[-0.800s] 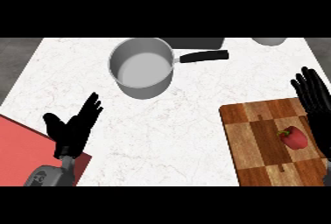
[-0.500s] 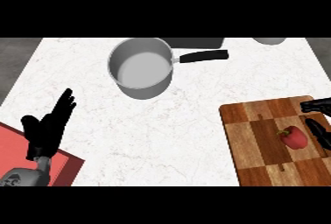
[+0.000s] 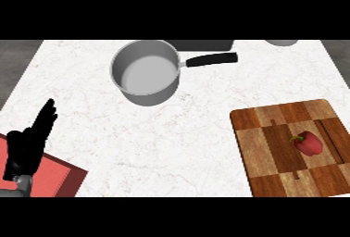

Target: Pick the bell pepper from the cutting board and place it in the pot

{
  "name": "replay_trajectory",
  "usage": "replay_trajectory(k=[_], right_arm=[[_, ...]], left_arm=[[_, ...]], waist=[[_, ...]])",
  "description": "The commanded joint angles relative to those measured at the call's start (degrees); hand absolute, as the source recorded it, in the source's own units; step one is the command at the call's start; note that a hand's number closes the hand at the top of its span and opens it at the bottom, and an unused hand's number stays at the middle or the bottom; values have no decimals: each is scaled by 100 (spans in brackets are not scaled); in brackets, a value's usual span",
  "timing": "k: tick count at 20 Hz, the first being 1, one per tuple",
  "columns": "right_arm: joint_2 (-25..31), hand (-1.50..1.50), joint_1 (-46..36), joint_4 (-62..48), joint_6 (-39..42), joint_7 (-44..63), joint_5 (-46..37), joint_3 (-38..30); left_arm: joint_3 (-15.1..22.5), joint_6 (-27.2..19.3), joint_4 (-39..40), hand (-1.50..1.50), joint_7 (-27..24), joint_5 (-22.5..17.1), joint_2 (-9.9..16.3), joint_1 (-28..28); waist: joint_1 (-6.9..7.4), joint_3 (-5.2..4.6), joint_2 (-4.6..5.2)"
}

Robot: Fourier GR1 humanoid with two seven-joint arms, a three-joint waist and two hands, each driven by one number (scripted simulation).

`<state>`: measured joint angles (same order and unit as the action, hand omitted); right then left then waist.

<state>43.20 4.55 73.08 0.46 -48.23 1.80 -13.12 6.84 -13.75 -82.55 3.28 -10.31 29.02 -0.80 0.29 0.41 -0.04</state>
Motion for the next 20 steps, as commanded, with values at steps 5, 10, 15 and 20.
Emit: replay_trajectory(k=[5, 10, 15, 20], right_arm=[[749, -150, -342, -1215, 434, -955, -898, 87], [1017, -150, -354, 10, 491, 556, -1444, 600], [1443, -150, -270, 768, 668, 1858, -2326, 1209], [1468, -150, -597, 1189, 1340, 3148, -3002, 1967]], left_arm=[[-156, 39, -303, 0, -15, 139, -4, 277], [-156, -5, -279, 0, -70, 305, -79, 317], [-200, 67, -504, 0, 158, 282, 47, 417], [-52, 67, -238, 0, 26, 431, -190, 257]], waist=[[30, -38, 7], [-4, -50, -3], [21, -58, -13], [33, -53, 10]])
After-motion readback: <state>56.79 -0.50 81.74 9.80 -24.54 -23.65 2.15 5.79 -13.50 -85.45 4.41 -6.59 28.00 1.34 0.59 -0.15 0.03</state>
